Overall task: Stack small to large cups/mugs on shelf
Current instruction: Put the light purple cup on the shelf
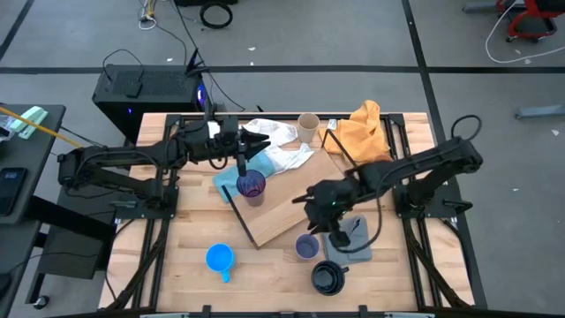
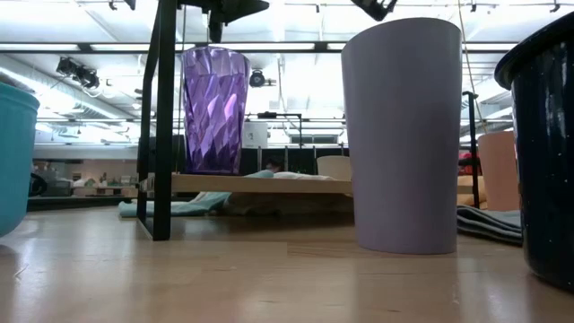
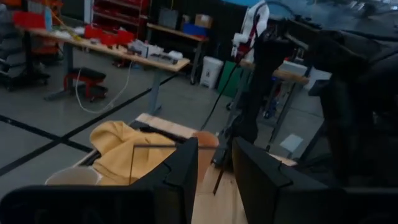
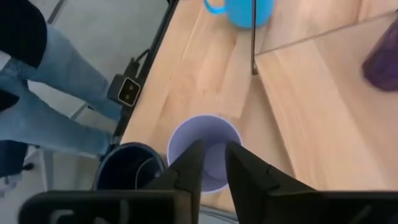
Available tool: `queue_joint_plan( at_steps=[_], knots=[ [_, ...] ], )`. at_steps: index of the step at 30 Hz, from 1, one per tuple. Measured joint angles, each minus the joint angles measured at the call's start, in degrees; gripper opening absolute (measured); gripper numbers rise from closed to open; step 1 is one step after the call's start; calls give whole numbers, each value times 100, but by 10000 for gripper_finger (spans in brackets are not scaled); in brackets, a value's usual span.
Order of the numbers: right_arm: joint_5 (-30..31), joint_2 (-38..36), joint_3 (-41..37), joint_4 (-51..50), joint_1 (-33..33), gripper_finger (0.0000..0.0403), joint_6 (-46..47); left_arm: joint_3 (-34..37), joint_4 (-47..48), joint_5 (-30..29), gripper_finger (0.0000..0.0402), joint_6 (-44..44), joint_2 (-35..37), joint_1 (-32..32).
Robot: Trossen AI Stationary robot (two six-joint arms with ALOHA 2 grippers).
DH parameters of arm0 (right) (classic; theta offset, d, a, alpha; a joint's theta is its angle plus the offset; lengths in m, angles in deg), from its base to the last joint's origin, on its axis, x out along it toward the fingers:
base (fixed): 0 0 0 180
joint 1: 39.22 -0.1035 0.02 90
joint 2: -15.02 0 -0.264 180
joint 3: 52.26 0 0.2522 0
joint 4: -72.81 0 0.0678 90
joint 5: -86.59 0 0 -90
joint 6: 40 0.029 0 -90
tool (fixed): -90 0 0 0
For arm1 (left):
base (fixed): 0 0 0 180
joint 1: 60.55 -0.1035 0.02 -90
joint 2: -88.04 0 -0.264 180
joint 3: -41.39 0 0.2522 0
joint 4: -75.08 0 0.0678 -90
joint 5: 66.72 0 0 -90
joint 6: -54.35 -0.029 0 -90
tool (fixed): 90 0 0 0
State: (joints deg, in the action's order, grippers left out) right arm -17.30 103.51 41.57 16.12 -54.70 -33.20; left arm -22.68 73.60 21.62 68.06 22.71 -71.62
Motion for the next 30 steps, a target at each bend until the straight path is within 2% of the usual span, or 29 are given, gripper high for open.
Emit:
queue_joint_plan(
  at_steps=[5,9,21,30],
  knots=[
    [24,84,0,251,-2,109,180,3,133,29,107,0,156,0],
    [308,-25,0,271,6,122,146,2,121,31,107,0,202,0],
    [1202,-691,0,53,39,119,458,4,193,38,107,76,254,4],
    [1433,-916,0,-173,39,115,530,4,187,40,107,109,254,78]
  ],
)
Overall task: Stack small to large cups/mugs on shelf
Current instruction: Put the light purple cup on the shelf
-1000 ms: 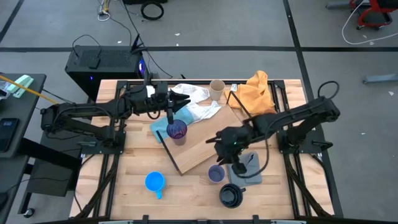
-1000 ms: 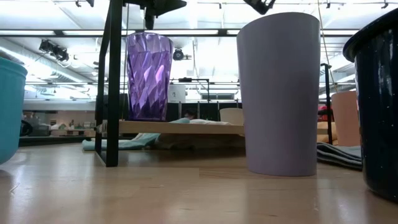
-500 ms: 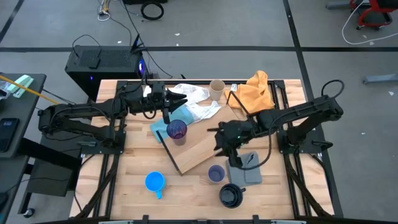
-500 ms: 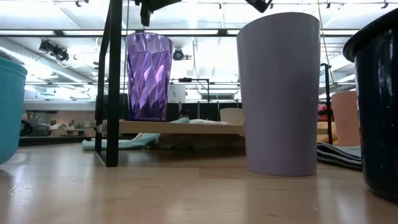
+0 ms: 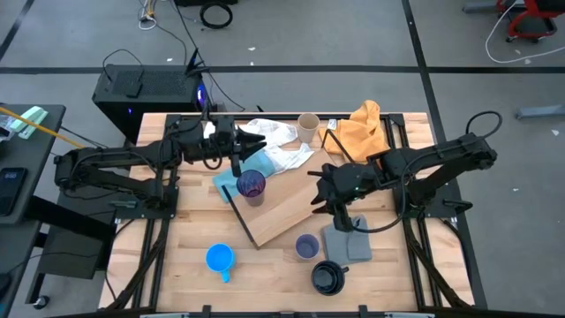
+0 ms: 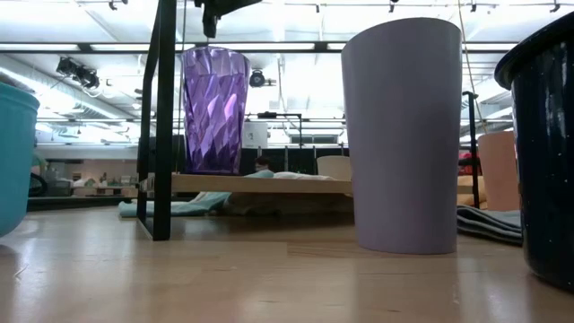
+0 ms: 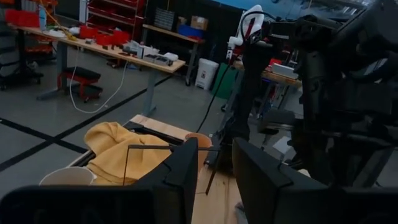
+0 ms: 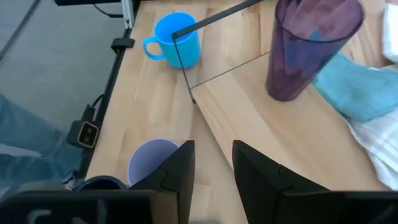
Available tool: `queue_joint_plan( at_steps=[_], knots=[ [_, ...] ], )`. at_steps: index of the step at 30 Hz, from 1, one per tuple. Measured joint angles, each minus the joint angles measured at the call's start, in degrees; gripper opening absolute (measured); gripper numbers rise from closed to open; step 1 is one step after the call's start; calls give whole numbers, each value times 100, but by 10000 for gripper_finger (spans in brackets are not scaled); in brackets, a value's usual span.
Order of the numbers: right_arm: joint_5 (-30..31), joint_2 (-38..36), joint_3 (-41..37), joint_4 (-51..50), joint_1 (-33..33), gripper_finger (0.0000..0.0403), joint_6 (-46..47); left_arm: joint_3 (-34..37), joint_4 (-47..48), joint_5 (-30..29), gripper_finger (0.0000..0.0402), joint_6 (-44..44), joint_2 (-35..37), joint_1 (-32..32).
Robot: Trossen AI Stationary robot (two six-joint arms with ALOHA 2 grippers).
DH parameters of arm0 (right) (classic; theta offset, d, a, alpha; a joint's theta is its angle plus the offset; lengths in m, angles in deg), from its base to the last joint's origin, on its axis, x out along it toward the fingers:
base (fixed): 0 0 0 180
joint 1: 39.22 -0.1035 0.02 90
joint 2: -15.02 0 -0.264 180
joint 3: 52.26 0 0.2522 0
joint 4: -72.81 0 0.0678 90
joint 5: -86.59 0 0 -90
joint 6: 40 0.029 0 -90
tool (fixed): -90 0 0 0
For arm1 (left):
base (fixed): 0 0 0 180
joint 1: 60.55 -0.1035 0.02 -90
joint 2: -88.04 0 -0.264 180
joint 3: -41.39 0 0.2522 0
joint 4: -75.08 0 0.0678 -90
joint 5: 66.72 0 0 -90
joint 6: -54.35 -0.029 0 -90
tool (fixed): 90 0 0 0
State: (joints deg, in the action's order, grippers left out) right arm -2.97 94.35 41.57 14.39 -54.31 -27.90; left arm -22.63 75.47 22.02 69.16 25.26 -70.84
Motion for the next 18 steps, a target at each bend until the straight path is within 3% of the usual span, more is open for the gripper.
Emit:
queue_joint_plan(
  at_steps=[9,18],
  knots=[
    [165,0,0,57,0,114,454,0,-2,8,107,-34,0,121],
    [-133,336,-15,-18,-242,118,612,2,-8,4,107,-365,0,99]
  ],
)
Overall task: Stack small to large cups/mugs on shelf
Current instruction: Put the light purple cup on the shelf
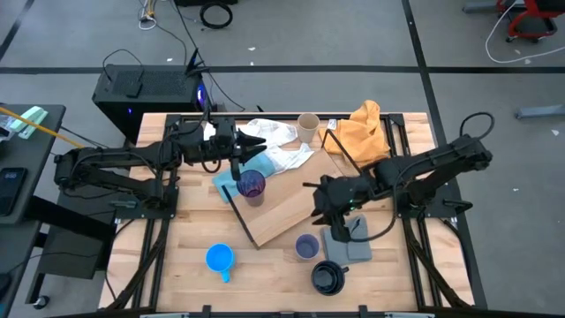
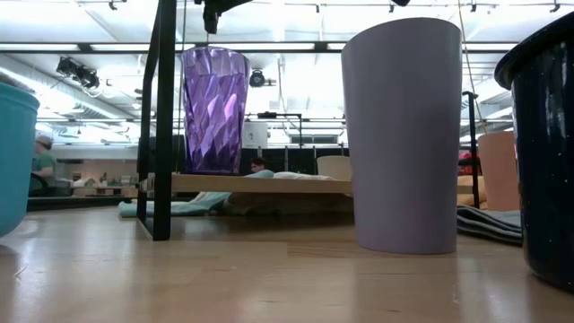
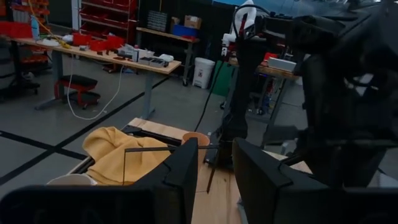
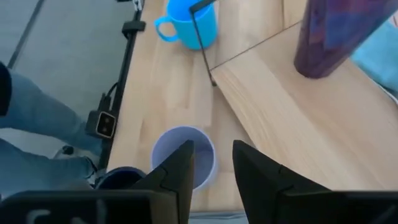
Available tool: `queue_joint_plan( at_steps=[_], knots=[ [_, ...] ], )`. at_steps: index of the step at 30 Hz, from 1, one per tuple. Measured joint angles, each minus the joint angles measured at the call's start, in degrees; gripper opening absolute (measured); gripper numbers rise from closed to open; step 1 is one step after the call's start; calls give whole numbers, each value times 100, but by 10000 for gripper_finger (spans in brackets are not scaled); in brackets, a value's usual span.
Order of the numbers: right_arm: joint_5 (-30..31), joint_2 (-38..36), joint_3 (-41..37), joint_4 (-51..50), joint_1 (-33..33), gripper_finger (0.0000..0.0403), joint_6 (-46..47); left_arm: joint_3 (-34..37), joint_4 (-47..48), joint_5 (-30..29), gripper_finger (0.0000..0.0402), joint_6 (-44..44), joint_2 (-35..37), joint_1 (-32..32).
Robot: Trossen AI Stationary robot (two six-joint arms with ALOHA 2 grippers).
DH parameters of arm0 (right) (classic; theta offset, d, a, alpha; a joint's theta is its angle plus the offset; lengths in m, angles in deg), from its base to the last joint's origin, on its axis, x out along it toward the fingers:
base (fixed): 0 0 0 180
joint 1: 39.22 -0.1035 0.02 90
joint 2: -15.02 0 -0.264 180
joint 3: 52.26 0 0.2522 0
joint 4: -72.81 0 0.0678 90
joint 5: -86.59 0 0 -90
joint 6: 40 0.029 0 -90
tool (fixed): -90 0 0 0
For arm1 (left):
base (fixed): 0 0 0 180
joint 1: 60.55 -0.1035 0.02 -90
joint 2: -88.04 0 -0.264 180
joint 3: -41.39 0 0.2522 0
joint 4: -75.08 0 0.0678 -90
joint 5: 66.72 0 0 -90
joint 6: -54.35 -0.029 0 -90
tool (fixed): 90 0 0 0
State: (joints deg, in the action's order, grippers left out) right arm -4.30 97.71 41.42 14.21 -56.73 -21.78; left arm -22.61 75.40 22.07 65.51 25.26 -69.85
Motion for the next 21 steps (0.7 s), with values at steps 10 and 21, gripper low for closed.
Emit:
queue_joint_plan(
  at_steps=[10,21],
  knots=[
    [-412,815,-4,-253,11,131,-129,-1,-11,0,107,17,-4,0],
    [-667,1328,-9,-228,6,132,-177,0,22,0,107,21,39,0]
  ],
)
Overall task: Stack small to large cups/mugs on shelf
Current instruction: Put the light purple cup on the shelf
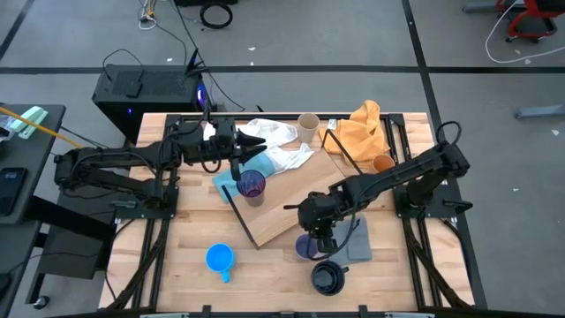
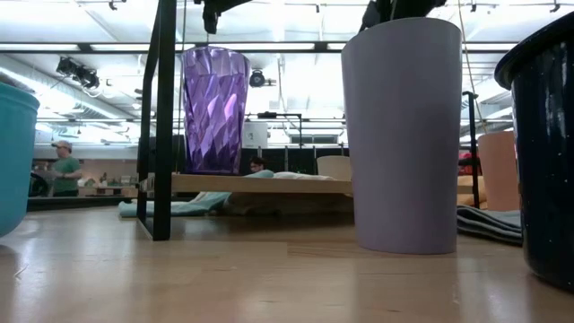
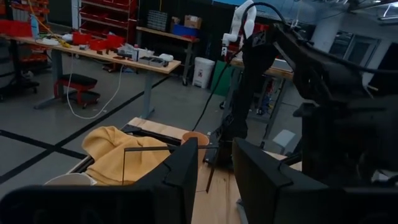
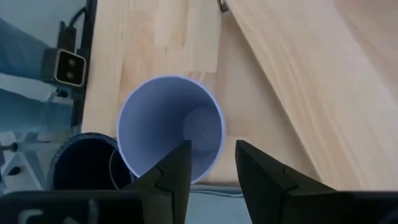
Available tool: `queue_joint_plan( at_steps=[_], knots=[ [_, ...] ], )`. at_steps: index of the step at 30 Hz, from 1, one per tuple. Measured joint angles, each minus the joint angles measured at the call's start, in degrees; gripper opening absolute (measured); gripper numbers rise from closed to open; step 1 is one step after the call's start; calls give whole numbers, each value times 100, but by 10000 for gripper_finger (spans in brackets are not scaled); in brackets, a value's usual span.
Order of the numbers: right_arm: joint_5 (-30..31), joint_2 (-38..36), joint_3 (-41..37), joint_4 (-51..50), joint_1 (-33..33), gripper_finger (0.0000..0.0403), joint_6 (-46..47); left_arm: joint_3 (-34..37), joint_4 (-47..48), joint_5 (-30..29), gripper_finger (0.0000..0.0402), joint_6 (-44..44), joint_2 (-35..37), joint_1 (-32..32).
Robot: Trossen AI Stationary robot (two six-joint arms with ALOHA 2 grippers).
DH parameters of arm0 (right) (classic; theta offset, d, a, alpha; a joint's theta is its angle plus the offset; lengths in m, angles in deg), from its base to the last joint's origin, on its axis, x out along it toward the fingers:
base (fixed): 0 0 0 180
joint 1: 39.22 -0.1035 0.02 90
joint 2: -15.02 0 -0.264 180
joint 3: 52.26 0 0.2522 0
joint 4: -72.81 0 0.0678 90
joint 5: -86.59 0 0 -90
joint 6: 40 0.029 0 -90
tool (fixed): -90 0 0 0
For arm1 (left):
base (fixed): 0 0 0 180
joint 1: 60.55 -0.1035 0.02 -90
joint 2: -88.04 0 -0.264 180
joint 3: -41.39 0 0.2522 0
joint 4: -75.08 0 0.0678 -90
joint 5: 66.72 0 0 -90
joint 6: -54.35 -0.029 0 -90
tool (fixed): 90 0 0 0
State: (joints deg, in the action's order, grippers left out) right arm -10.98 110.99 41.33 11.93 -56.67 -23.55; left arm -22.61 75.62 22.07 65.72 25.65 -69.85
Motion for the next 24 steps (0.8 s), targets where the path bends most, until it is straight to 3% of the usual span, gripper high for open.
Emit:
queue_joint_plan(
  at_steps=[24],
  knots=[
    [-66,480,2,365,0,128,94,-9,285,0,107,-159,479,22]
  ],
)
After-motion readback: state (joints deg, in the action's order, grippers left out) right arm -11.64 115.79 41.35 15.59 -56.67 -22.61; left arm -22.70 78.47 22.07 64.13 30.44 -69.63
